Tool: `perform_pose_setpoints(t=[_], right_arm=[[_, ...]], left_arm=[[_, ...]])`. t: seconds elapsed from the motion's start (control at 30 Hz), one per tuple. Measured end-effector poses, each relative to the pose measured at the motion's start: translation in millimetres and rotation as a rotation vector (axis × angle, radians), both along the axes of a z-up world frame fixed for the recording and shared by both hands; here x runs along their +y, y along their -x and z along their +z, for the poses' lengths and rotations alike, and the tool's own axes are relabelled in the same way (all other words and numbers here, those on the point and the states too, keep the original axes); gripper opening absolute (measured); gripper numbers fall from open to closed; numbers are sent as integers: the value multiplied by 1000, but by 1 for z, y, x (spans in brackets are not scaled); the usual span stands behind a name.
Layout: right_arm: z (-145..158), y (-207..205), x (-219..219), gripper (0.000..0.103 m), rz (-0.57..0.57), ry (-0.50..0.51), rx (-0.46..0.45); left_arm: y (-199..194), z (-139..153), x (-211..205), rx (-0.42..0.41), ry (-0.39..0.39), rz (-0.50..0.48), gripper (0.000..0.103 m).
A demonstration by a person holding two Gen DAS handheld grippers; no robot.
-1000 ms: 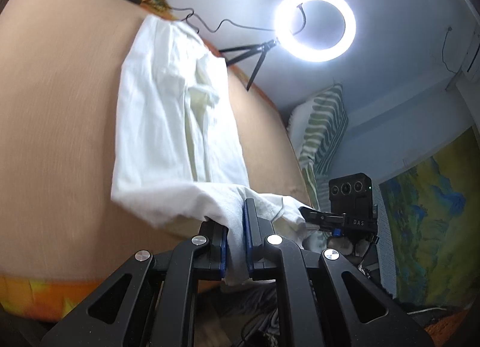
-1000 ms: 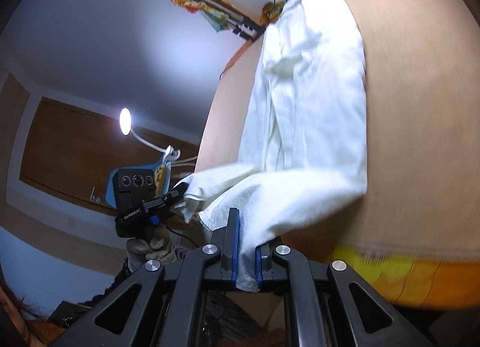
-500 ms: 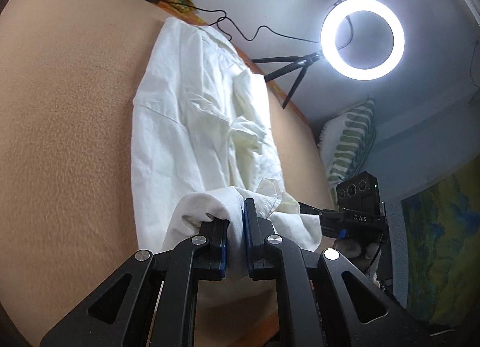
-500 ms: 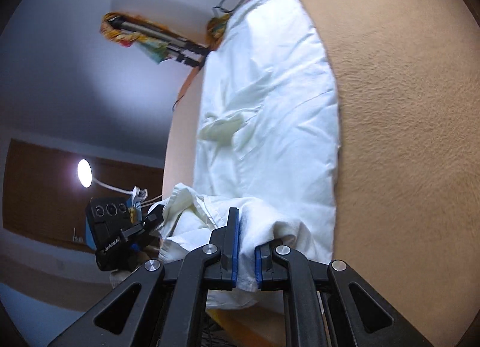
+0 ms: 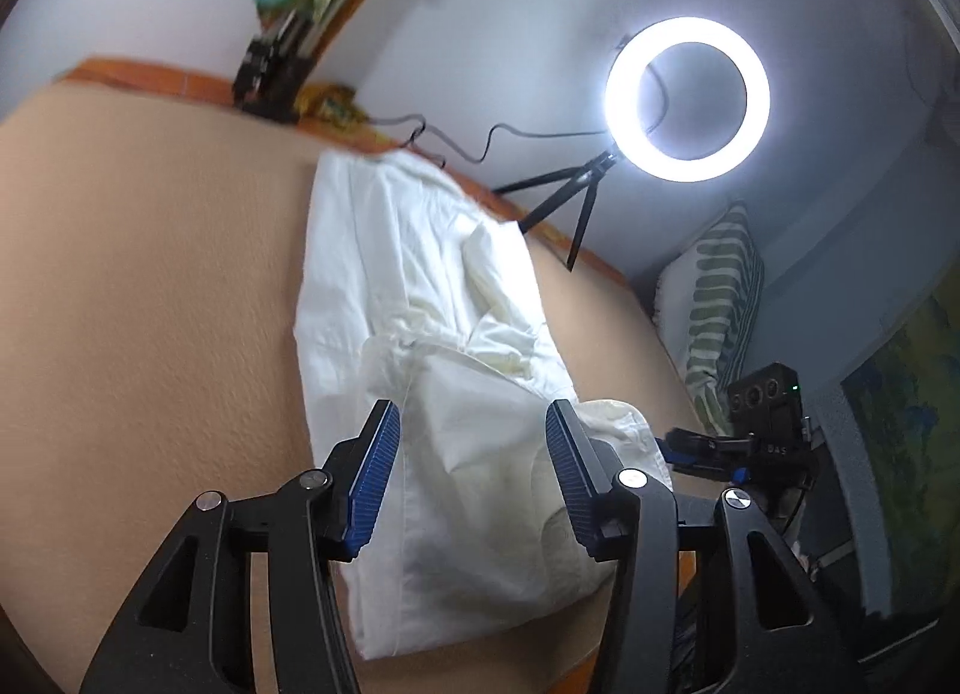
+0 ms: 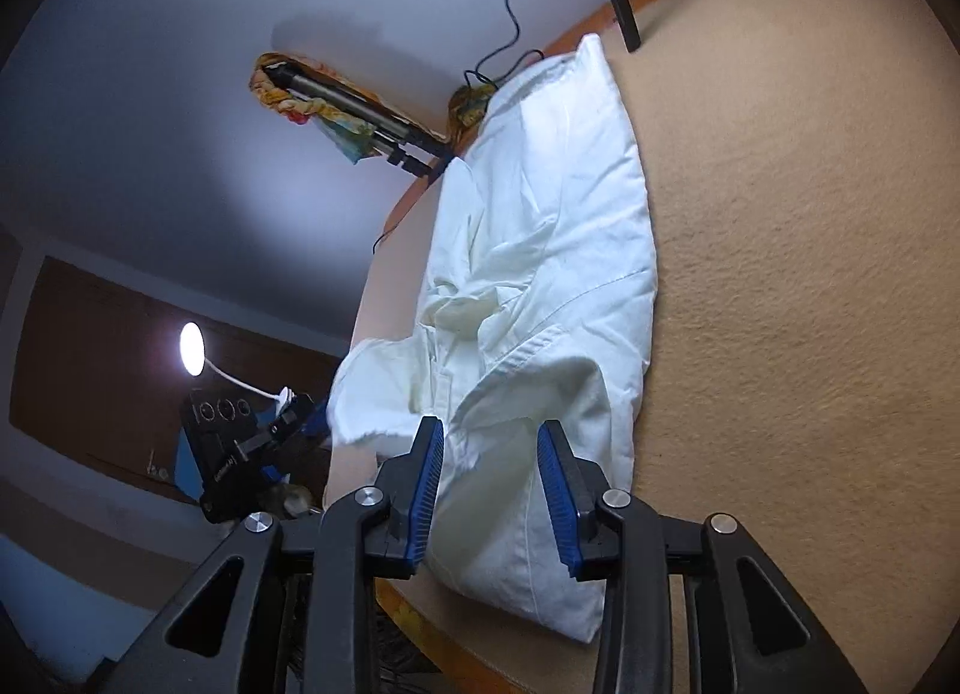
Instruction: Fold small clothes
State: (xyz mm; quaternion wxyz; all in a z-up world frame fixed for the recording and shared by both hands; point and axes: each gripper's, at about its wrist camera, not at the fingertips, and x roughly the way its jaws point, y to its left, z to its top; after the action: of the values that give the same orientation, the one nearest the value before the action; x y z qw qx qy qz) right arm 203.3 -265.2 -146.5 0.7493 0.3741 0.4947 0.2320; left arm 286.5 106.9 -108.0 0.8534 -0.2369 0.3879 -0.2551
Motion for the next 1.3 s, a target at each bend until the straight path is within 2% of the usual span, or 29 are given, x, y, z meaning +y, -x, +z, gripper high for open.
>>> perform_pose_setpoints(t=[0.07, 0.13, 0.27, 0.37, 0.47, 0.53, 0.6, 0.7, 0.77, 0.93, 1.1, 1.17, 1.2, 1.23, 1.27, 1.3], right_arm=[[11, 13, 4, 33, 56, 56, -43], [15, 23, 15, 29, 120, 91, -71], [5, 28, 52, 26, 280, 140, -71], [-4, 19, 78, 26, 344, 212, -66], [-7, -2, 83, 26, 304, 290, -82], [-5, -17, 78, 28, 248, 350, -107], [-2, -32, 67, 31, 175, 399, -126], [6, -42, 43, 34, 61, 369, -132], [12, -42, 32, 35, 16, 392, -145], [6, -34, 30, 39, 24, 516, -107], [-13, -31, 23, 41, 42, 432, -42], [-15, -32, 21, 34, 41, 422, -44], [-15, -32, 22, 20, 40, 411, -50], [-14, -33, 24, 11, 41, 403, -58], [-10, -32, 27, 8, 39, 410, -78], [-6, -32, 32, 5, 38, 425, -102]], left_arm=[[11, 3, -3, -23, -26, -21, 49], [17, -4, -15, -12, -36, -74, 47], [15, -25, -48, 44, -74, -172, 47], [6, -37, -60, 78, -111, -185, 47], [-4, -46, -66, 72, -210, -159, 47], [-8, -46, -70, 18, -339, -116, 47], [-8, -42, -71, -22, -384, -94, 47], [-7, -34, -63, -44, -383, -48, 47], [-8, -31, -56, -46, -367, -23, 47], [-18, -36, -38, -1, -334, 37, 47], [-20, -40, -45, 8, -344, 19, 47], [-20, -44, -48, 22, -356, 17, 47], [-20, -47, -47, 33, -352, 18, 46], [-20, -49, -46, 46, -346, 24, 41], [-19, -51, -45, 48, -347, 30, 35], [-18, -52, -45, 41, -383, 41, 31]])
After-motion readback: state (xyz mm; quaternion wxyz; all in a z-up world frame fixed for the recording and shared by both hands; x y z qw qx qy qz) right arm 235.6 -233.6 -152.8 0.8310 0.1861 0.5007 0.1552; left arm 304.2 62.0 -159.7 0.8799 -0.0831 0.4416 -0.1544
